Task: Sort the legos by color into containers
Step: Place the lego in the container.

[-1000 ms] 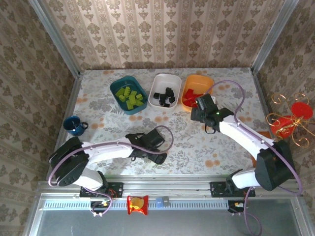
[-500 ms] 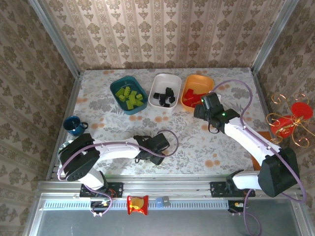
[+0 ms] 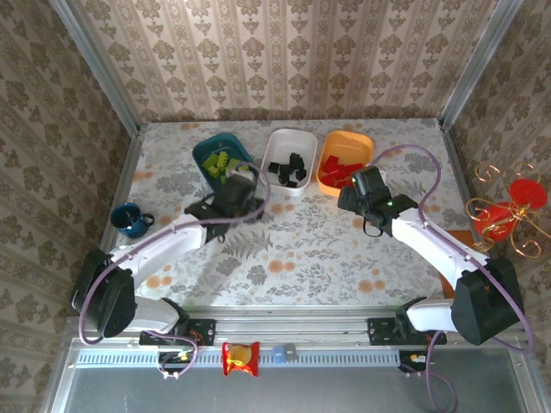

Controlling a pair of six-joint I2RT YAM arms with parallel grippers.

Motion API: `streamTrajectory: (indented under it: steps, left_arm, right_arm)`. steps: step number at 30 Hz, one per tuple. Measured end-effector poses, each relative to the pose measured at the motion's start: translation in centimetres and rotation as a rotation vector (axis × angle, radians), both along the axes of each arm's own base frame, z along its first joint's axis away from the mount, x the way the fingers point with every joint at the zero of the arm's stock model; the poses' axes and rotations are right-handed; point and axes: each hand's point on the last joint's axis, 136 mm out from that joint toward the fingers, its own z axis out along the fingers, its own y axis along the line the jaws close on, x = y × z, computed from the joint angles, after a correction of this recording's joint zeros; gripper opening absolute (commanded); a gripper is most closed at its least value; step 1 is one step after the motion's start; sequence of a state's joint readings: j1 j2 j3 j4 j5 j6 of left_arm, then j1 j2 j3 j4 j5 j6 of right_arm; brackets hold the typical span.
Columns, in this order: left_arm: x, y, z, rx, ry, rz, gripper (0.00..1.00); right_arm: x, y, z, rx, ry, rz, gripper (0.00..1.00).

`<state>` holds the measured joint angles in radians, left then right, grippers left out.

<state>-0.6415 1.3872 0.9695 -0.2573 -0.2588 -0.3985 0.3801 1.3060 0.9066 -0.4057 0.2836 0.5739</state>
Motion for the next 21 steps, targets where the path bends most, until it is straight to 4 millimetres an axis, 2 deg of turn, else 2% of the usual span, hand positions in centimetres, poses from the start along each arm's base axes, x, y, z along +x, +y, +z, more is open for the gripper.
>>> streamTrajectory:
  steps: [2,4,7,10,12,15,16,19,20,21]
  left_arm:
    - [3.7,1.8,1.1,-0.014,-0.046,0.089,0.6]
    - [7.5,3.7,1.2,-0.01,-0.069,0.171,0.59]
    - [11.7,5.7,-0.6,0.016,-0.053,0.242,0.59]
    - [14.2,6.9,-3.0,0.052,-0.016,0.274,0.61]
    - [15.1,7.1,-4.4,0.073,0.006,0.276,0.65]
    - [15.4,7.2,-5.5,0.096,0.028,0.267,0.84]
    - [15.3,7.3,-5.7,0.1,0.036,0.268,0.88]
    - [15.1,7.4,-5.0,0.086,0.028,0.27,0.96]
    - [14.8,7.5,-4.6,0.08,0.021,0.27,1.0]
    - [14.2,7.6,-3.9,0.068,0.013,0.27,1.0]
  right_arm:
    - [0.0,0.1,0.0,0.005,0.001,0.0,0.78]
    - [0.0,0.1,-0.1,0.009,0.0,0.0,0.78]
    - [-0.3,0.0,-0.3,0.011,0.002,0.001,0.78]
    - [-0.7,-0.1,-0.1,0.016,-0.005,0.003,0.78]
    - [-0.9,-0.1,0.1,0.022,-0.013,0.005,0.78]
    - [-1.0,0.1,0.4,0.034,-0.02,0.012,0.8]
    - [-1.0,0.1,0.5,0.038,-0.022,0.014,0.81]
    - [-1.1,0.2,0.9,0.047,-0.033,0.016,0.84]
    - [-1.1,0.2,1.1,0.051,-0.037,0.018,0.88]
    - [-1.1,0.3,1.3,0.056,-0.042,0.018,0.89]
